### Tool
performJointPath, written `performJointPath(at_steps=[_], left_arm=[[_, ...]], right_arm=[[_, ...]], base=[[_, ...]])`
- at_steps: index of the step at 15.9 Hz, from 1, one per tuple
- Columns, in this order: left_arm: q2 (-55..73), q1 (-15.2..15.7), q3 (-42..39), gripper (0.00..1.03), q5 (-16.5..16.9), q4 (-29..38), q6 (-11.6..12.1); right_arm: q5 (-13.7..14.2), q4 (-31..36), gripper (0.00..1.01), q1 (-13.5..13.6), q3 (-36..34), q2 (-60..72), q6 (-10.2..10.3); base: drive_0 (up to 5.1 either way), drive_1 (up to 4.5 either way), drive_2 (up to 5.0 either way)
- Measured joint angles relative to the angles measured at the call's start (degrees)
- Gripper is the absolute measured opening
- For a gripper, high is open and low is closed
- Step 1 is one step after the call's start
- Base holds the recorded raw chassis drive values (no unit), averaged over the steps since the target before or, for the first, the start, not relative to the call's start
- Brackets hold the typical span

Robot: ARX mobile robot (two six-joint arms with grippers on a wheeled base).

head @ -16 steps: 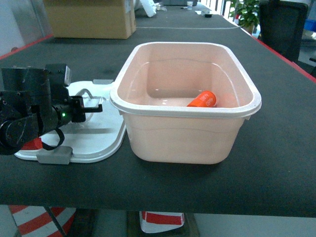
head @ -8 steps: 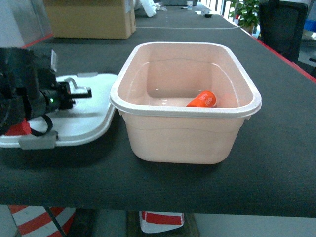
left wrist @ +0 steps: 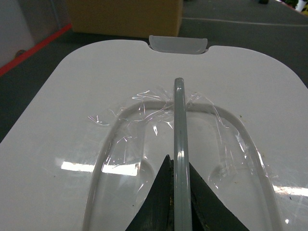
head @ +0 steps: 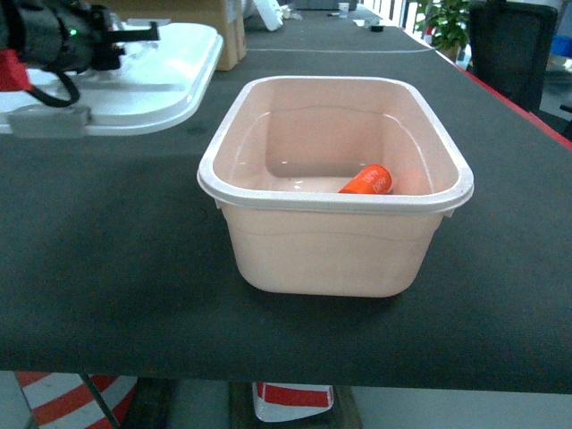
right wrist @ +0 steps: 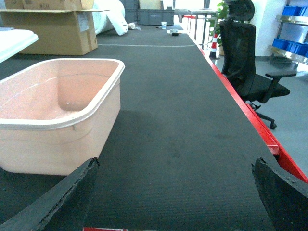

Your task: Pick capacitor and pack into box

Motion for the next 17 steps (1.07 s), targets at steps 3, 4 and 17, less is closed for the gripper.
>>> performJointPath(at_steps=[3,4,17], left_arm=[[-0.02,-6.62,2.95,0.02,-3.98,-3.69,-2.32],[-0.02,-8.66,3.41,0.02,-5.33,-4.39,-3.74],[4.74,-26.53,10.69,0.02,-19.96,-13.31,-6.47]], right_arm=[[0.0,-0.02,0.98,0.0,0.0,0.0,-0.02],[-0.02,0.0,0.98,0.0,0.0,0.0,0.0],[0.0,-0.02,0.98,0.0,0.0,0.0,0.0]], base=[[0.0,0.0,0.0],[0.0,0.0,0.0],[0.0,0.0,0.0]])
